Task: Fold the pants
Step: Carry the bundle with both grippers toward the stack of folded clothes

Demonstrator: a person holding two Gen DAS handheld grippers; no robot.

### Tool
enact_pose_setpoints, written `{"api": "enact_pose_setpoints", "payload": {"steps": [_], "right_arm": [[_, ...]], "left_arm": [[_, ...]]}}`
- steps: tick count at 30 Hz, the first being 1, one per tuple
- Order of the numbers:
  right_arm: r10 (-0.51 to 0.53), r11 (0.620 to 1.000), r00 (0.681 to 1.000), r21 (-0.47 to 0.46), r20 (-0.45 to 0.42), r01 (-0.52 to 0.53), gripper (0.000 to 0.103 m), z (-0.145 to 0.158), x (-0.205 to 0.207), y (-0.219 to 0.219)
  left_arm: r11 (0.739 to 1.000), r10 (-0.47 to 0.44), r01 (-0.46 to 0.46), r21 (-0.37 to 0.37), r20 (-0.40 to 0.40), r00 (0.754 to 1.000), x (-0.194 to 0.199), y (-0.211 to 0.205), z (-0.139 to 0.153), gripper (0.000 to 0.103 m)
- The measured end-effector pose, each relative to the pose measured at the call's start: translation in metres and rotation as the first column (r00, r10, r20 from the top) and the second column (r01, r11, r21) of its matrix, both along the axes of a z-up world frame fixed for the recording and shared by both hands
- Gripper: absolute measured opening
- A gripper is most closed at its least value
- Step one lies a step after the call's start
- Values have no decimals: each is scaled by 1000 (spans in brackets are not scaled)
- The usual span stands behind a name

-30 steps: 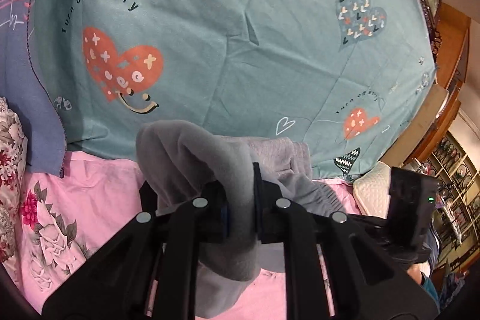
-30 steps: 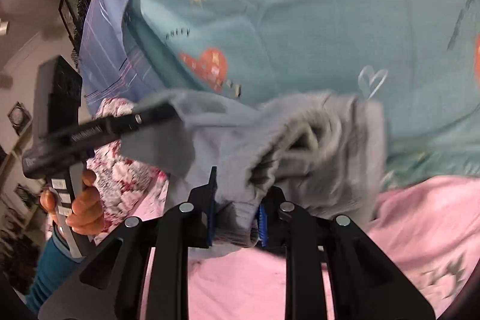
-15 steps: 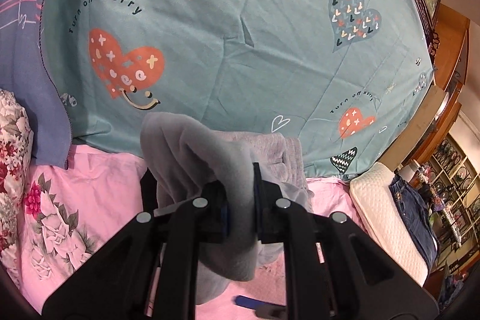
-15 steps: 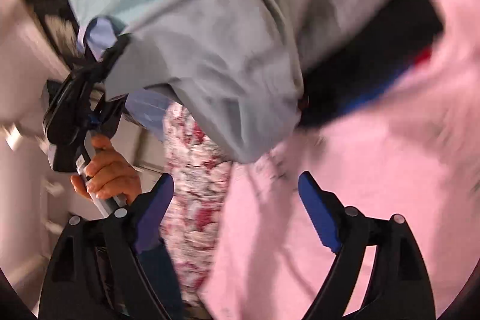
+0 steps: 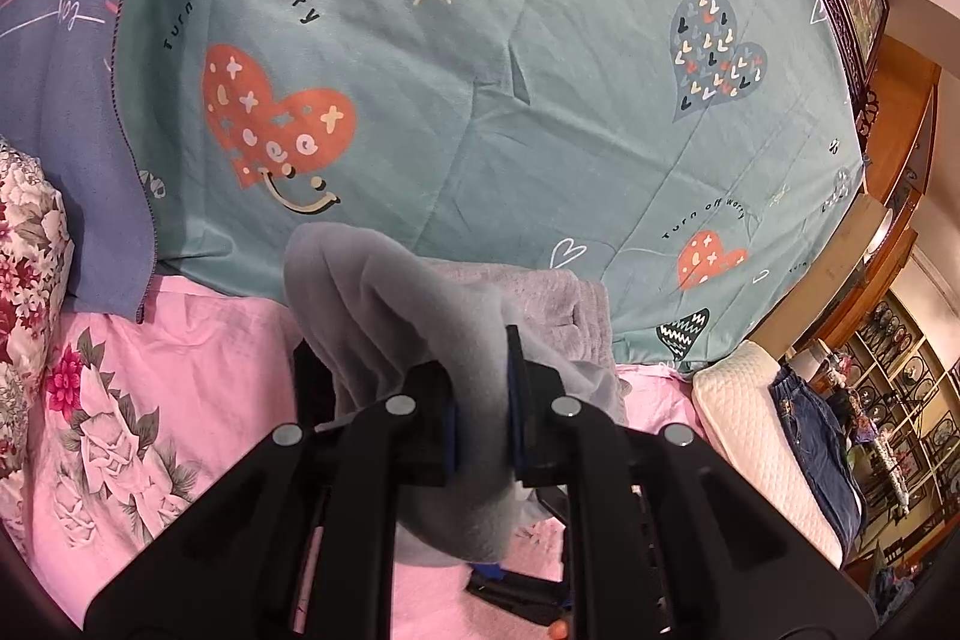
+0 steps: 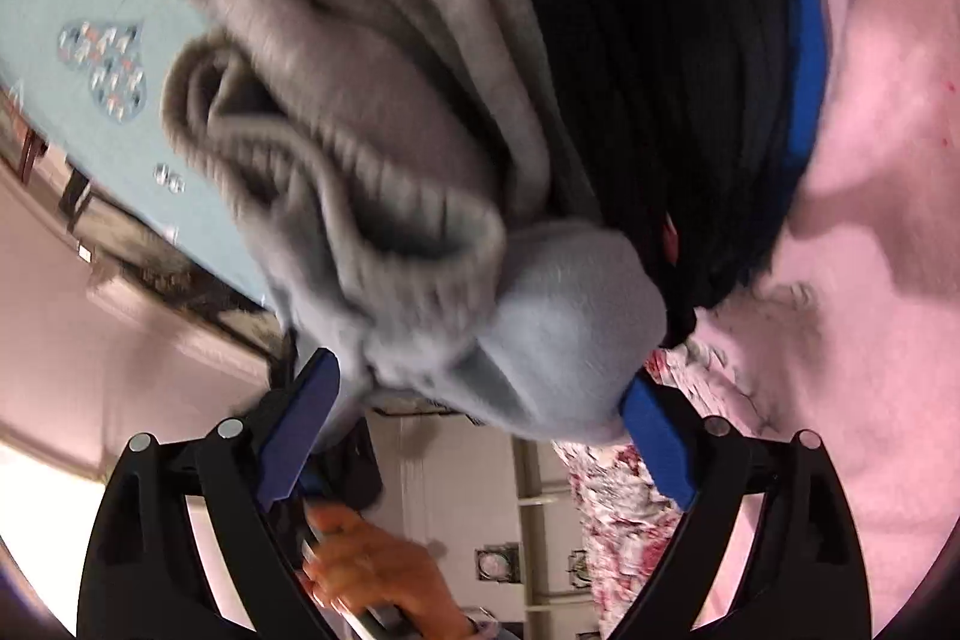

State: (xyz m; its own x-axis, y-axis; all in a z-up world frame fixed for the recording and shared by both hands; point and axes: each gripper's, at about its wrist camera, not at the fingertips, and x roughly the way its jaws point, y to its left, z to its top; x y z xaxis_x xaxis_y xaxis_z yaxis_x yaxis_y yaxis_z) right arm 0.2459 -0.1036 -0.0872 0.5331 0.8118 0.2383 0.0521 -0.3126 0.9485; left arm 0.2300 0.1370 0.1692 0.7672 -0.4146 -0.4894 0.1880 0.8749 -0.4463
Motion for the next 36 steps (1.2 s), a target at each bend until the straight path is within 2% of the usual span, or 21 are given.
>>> {"api": "enact_pose_setpoints", "payload": {"steps": [1,2,4,5,8,11,14,20,26,28,30,32,34,36], "right_arm": [[-2,1000,1000,-20,3,2,90,4,3,-1],[-9,998,1000,-64,9,9,83,9,2,-8],[-2,991,999,-135,32,7,58,14,0,-15],[20,980,999,-198,34,-13,37,15,1,-16],[34,973,999,-231,31,-26,28,12,-2,-26],[27,969,997,-248,71,-9,23,22,-8,-35],[20,954,987,-298,160,29,20,48,-14,-54],[11,912,950,-392,311,118,16,122,-10,-80],[16,840,906,-497,424,218,16,198,13,-87],[10,813,888,-521,459,260,16,230,26,-90],[0,785,856,-531,517,321,16,257,34,-91],[-6,769,822,-523,570,368,16,281,36,-104],[-7,744,809,-537,588,397,16,290,38,-113],[0,733,824,-560,567,386,16,277,42,-123]], "left_arm": [[1000,7,-7,-4,4,1000,-2,3,0,13],[1000,12,-12,-11,3,1000,-4,5,1,13],[999,16,-17,-35,-2,1000,-8,10,0,13],[999,19,-19,-40,-3,1000,-11,12,-1,13],[998,26,-26,-54,-5,1000,-21,17,-1,13],[998,27,-27,-65,12,1000,-32,21,7,13],[997,30,-28,-69,27,999,-36,22,21,13],[997,27,-21,-71,83,996,-35,14,57,13],[996,60,-55,-70,85,995,16,-7,109,13],[996,64,-56,-64,122,991,26,-19,131,13],[998,55,-47,-50,156,986,31,-31,142,13],[998,37,-30,-49,133,990,36,-38,133,13],[1000,17,-15,-25,60,998,42,-42,104,14],[998,2,2,58,-60,998,51,-45,49,17]]}}
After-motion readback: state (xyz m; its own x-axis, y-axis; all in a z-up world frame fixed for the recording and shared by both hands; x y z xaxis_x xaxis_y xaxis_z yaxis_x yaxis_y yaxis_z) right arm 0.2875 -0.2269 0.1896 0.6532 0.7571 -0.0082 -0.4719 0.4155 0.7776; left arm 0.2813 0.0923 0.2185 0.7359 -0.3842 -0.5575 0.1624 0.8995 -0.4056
